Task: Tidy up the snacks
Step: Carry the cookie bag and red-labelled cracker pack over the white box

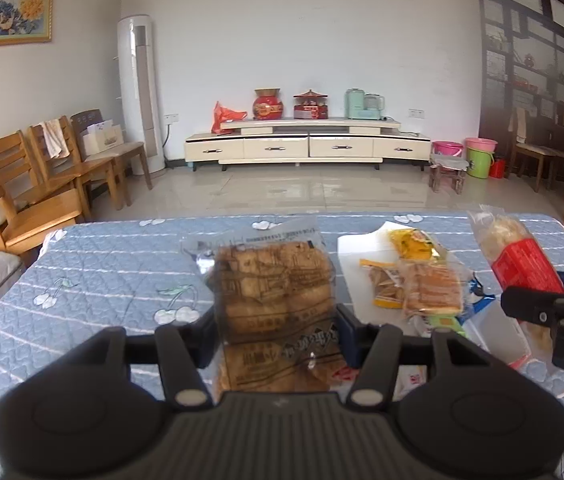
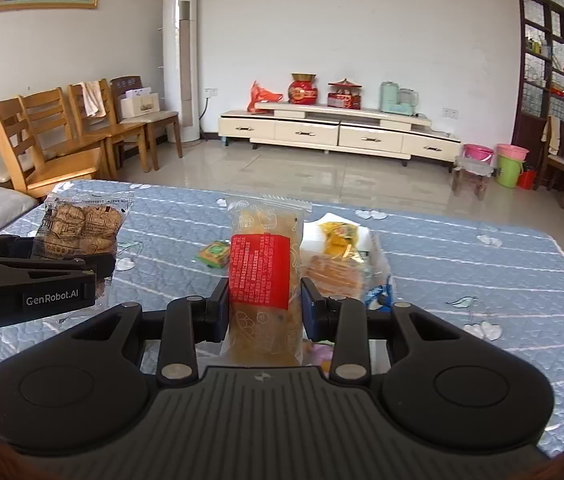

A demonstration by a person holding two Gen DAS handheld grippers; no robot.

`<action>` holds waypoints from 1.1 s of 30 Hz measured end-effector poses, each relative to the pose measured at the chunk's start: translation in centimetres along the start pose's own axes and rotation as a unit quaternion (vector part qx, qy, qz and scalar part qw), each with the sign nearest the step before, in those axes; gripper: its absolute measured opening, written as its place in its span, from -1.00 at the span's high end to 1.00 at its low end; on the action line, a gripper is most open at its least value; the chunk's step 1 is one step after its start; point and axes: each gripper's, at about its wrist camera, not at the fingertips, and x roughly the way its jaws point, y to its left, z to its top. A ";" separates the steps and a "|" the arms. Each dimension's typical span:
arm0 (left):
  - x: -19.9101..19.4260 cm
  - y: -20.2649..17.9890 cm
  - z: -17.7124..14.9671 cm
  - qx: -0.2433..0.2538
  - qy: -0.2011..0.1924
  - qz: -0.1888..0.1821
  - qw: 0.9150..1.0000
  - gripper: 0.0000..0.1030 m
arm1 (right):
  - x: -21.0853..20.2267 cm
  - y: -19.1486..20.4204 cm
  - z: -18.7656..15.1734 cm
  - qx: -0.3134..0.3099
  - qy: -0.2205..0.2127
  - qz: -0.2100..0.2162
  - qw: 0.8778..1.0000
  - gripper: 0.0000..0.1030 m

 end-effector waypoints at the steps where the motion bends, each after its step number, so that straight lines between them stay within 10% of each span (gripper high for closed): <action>1: 0.0 -0.3 0.1 0.002 0.000 -0.002 1.000 -0.10 | -0.1 -0.1 0.0 0.000 -0.001 -0.003 1.000 0.17; 33: 1.4 -3.9 0.7 0.038 0.002 -0.060 0.997 -0.10 | -0.5 -0.7 -1.1 0.041 -0.011 -0.056 0.998 0.17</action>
